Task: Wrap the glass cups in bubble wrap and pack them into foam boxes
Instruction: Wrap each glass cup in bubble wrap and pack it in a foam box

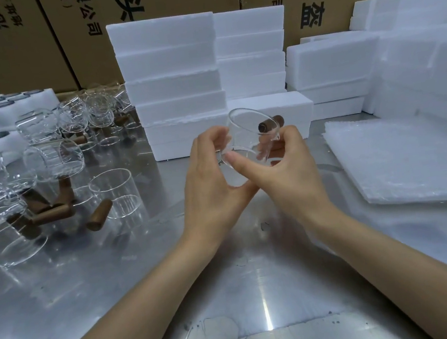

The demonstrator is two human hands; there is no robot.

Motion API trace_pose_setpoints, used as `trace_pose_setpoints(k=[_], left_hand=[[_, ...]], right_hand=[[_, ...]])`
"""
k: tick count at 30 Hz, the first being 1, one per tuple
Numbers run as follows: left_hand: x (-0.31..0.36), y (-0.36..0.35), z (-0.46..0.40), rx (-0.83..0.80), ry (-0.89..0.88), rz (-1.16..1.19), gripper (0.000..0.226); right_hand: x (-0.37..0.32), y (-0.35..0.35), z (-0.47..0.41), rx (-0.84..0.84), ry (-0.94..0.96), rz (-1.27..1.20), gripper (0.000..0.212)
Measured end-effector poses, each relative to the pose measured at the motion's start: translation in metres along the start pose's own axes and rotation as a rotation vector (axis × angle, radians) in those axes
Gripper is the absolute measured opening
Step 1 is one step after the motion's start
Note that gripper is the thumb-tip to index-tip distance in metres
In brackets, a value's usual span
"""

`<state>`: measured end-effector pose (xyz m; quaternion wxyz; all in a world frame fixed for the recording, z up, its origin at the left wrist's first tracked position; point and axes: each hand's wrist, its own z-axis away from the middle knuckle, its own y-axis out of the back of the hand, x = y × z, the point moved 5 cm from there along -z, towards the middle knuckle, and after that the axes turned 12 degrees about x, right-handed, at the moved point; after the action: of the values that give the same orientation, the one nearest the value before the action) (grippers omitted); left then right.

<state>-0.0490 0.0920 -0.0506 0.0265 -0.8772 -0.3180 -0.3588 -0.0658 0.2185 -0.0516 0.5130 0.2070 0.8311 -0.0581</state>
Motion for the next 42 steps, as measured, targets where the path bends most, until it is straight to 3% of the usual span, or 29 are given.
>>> trace_pose_setpoints(k=[4,8,12,23,28,30,36,42], left_hand=[[0.002,-0.005,0.002,-0.102,-0.058,-0.11,0.094],[0.001,-0.002,-0.002,-0.081,-0.097,-0.131,0.101],[0.0,0.005,-0.008,-0.062,-0.165,-0.164,0.098],[0.008,0.008,-0.01,-0.059,-0.321,-0.129,0.076],[0.01,0.014,-0.013,0.028,-0.325,-0.175,0.068],[0.01,0.017,-0.014,0.072,-0.322,-0.229,0.066],[0.013,0.023,-0.017,0.115,-0.384,-0.357,0.062],[0.021,0.018,-0.011,0.132,-0.54,-0.417,0.058]], right_hand=[[0.004,0.003,-0.012,-0.059,-0.136,-0.11,0.042],[0.007,0.003,-0.015,-0.128,-0.233,-0.209,0.042],[0.002,-0.001,-0.01,-0.18,-0.249,-0.268,0.059],[0.005,-0.009,-0.006,-0.358,-0.255,-0.319,0.052],[0.006,-0.011,-0.005,-0.419,-0.261,-0.284,0.045],[0.007,-0.012,-0.004,-0.409,-0.269,-0.271,0.044],[0.003,-0.008,-0.002,-0.261,-0.192,-0.206,0.07],[0.001,-0.01,0.002,-0.185,-0.117,-0.183,0.077]])
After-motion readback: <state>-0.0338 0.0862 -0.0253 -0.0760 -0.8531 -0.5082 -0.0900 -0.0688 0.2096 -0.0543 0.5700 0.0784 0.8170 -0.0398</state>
